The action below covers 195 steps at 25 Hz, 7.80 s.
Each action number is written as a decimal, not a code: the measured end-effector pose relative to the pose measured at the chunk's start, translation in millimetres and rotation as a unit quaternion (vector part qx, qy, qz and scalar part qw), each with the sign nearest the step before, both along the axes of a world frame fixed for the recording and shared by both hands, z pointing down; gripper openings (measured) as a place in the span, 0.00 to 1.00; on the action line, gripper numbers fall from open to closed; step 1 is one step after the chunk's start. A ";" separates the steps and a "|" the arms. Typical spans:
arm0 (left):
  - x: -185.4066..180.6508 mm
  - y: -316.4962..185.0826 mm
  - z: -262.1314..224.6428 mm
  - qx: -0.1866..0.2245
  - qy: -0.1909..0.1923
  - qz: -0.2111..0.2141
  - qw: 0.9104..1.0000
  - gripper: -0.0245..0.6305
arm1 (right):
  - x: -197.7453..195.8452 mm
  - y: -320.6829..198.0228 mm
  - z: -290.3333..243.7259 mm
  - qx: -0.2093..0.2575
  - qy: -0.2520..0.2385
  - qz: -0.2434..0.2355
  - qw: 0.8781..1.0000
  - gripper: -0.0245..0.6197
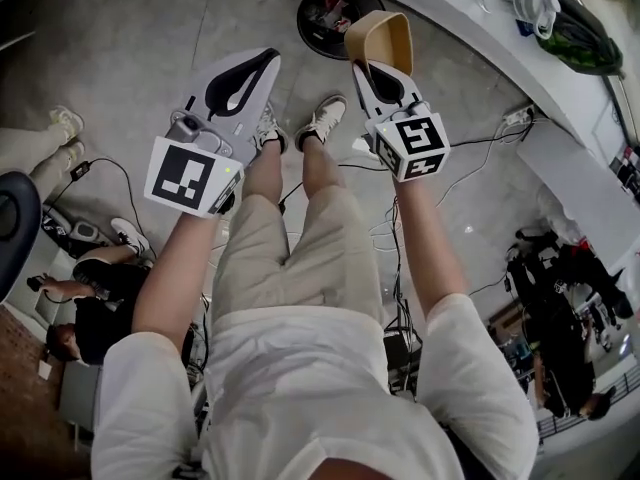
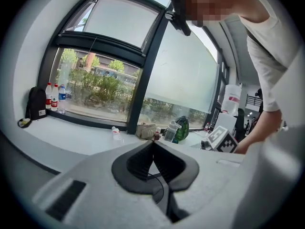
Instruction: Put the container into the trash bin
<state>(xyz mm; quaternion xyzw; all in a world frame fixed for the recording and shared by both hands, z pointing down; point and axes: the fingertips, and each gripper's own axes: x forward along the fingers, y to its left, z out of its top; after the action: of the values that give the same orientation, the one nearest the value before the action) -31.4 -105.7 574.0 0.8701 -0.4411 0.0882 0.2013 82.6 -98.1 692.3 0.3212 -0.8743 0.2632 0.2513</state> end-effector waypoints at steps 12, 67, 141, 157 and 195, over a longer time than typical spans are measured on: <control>-15.8 -6.8 71.1 -0.022 0.013 -0.033 0.999 0.07 | -13.0 -17.9 113.2 -0.050 0.010 0.007 0.999 0.05; -6.7 -45.2 260.2 -0.071 0.029 -0.025 0.997 0.07 | -13.2 -95.6 397.2 -0.252 0.040 0.123 0.959 0.07; -15.5 17.8 -244.6 0.112 0.010 0.008 0.994 0.06 | 43.4 -5.4 -185.9 -0.112 -0.154 0.245 0.951 0.04; -37.2 21.1 -370.3 0.233 0.007 -0.027 0.972 0.06 | 84.3 -44.3 -341.7 0.059 -0.155 0.219 0.962 0.04; -146.4 44.5 -438.8 0.273 0.006 -0.165 0.948 0.07 | 129.4 -8.3 -570.9 0.361 -0.072 0.159 0.916 0.04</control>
<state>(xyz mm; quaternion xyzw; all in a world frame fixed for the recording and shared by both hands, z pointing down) -177.8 -61.2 135.2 0.8073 -0.5846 -0.0754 -0.0291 212.0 -106.3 121.4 0.5051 -0.8629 -0.0111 0.0100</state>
